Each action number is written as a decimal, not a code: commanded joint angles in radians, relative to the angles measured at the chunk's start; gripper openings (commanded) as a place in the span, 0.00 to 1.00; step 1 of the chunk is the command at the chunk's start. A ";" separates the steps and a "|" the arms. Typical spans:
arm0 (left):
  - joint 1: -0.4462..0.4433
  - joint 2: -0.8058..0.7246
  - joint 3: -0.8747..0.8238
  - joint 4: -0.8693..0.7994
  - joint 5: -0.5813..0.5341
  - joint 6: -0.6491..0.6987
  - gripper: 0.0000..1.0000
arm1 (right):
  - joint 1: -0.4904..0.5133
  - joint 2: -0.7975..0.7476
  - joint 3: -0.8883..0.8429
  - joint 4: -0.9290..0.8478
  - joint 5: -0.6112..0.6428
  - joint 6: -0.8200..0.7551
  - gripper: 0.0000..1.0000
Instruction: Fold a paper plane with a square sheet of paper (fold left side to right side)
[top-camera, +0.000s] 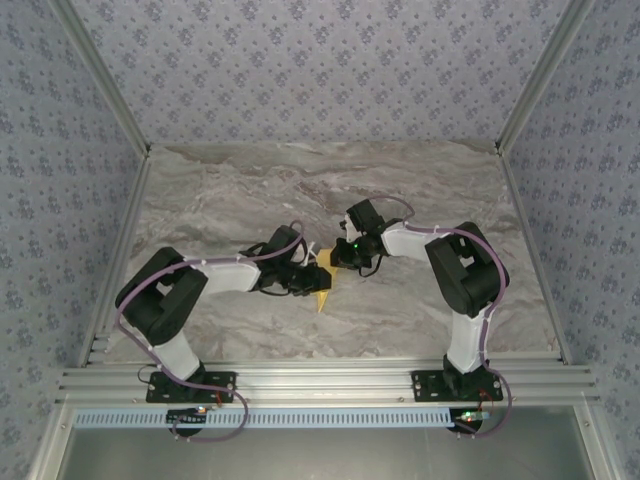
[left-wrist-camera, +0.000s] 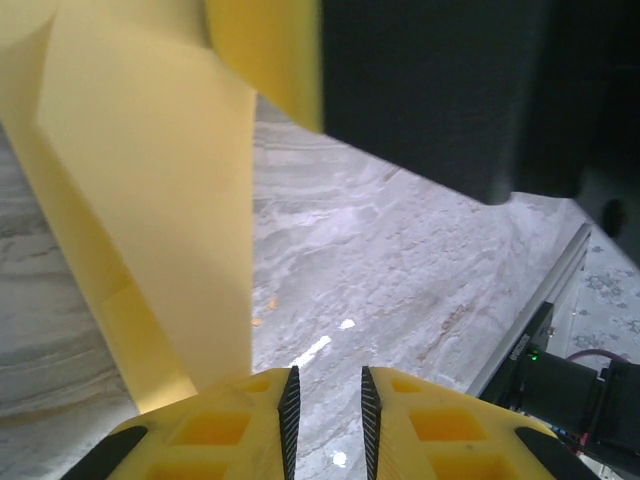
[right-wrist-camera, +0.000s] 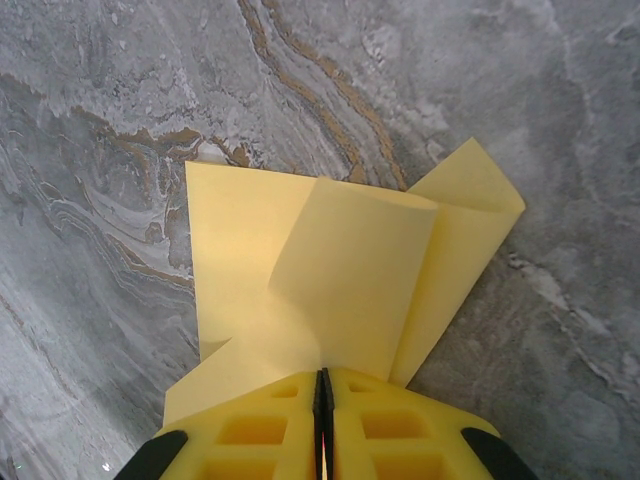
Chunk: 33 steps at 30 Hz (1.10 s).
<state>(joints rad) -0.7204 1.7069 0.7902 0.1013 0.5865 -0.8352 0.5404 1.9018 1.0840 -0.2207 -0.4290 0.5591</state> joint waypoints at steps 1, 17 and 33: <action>0.000 0.029 0.015 -0.043 -0.012 0.013 0.25 | 0.003 0.050 -0.012 -0.111 0.065 -0.017 0.13; -0.004 0.065 -0.012 -0.058 -0.035 0.007 0.23 | 0.004 0.039 -0.004 -0.097 0.055 -0.021 0.12; -0.048 0.081 -0.037 -0.101 -0.117 -0.019 0.07 | -0.004 -0.206 -0.145 0.095 -0.066 -0.002 0.02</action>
<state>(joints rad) -0.7540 1.7565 0.7769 0.0814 0.5167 -0.8570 0.5282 1.7271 0.9779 -0.1570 -0.4522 0.5564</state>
